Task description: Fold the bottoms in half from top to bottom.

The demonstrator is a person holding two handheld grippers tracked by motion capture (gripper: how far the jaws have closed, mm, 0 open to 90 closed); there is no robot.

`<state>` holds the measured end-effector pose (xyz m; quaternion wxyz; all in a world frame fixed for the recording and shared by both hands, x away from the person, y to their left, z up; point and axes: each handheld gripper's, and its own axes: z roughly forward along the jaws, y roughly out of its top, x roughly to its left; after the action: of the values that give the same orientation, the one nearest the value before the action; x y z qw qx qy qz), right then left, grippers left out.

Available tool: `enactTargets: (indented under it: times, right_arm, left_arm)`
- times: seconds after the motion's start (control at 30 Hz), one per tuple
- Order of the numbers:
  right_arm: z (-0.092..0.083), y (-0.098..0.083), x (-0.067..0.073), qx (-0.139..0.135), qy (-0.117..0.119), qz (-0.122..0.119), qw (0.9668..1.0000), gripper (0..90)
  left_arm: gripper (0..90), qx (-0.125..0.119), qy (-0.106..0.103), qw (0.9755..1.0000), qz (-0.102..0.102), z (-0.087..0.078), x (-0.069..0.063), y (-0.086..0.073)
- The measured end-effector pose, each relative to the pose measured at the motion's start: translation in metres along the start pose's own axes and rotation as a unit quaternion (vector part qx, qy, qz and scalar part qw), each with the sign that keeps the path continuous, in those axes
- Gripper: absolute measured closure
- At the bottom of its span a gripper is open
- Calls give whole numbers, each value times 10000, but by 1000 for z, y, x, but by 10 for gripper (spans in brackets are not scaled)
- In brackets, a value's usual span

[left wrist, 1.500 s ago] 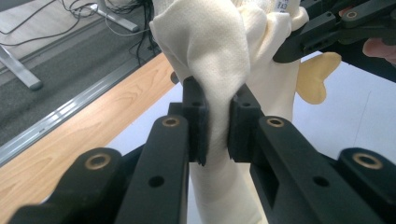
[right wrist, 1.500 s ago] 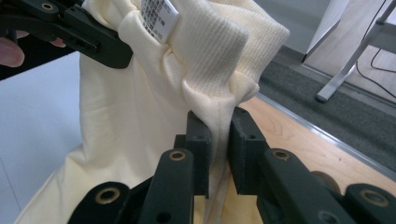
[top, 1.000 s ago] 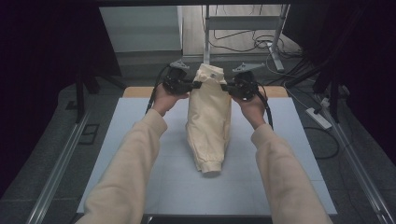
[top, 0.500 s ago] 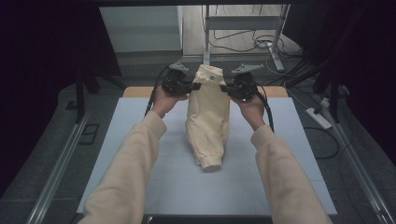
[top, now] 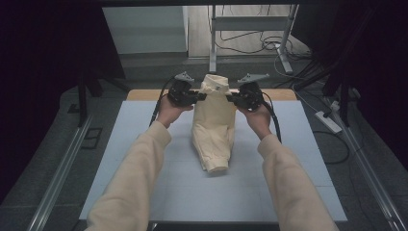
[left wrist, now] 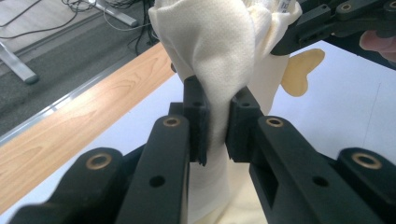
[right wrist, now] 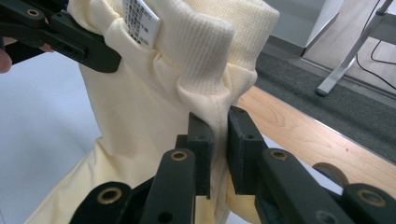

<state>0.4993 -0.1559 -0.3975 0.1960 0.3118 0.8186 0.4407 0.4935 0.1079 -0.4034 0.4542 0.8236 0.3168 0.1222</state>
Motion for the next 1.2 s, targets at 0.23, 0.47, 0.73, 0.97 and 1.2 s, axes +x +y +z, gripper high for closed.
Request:
enactTargets:
  times: [0.23,0.47,0.73,0.97,1.2]
  right_arm:
    - [5,-11,1,41,52,35,10000,796]
    - [6,-20,5,50,98,26,9999,796]
    - [4,-27,10,77,141,-2,9999,796]
    - [4,-32,13,92,170,-12,9998,796]
    - [3,-38,14,114,213,-38,9997,795]
  left_arm:
    - [798,37,-71,10000,-39,5,-1,-12]
    - [798,53,-126,9999,-52,6,-5,-22]
    - [800,27,-187,9998,-69,6,-10,-32]
    - [801,54,-223,9997,-59,7,-13,-39]
    - [802,92,-244,9997,-20,8,-16,-44]
